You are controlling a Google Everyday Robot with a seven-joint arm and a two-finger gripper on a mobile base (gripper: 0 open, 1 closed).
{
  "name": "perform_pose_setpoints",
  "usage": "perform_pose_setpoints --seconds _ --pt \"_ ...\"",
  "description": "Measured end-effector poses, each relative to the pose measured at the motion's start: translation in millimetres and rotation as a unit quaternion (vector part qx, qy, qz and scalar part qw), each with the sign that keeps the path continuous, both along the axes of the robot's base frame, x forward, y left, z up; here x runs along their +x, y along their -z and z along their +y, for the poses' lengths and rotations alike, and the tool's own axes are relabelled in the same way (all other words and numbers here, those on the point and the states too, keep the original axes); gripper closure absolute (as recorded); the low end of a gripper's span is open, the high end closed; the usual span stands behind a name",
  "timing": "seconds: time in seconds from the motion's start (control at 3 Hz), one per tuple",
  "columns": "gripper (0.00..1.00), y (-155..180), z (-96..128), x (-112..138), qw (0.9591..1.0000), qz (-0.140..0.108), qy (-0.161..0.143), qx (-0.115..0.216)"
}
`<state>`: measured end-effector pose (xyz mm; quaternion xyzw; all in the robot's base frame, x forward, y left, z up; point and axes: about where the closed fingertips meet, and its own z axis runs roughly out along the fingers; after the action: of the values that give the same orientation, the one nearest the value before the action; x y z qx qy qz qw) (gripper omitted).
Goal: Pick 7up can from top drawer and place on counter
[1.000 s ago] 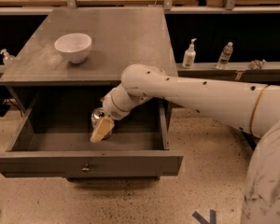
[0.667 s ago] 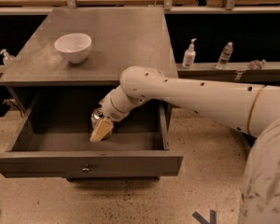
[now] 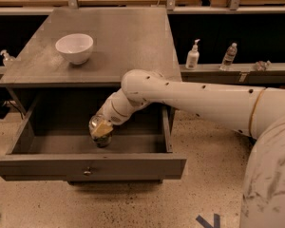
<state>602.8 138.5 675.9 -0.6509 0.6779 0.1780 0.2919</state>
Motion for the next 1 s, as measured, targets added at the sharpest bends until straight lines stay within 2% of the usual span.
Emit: perform_pose_setpoints --seconds 0.33,0.67,1.0 --pt "0.94 -8 1 2 0.9999 -0.002 -0.003 0.014" --pt "1.0 -69 -5 13 0.9981 -0.016 -0.012 0.058" --pt "1.0 -145 -9 21 0.9949 -0.032 -0.045 0.084"
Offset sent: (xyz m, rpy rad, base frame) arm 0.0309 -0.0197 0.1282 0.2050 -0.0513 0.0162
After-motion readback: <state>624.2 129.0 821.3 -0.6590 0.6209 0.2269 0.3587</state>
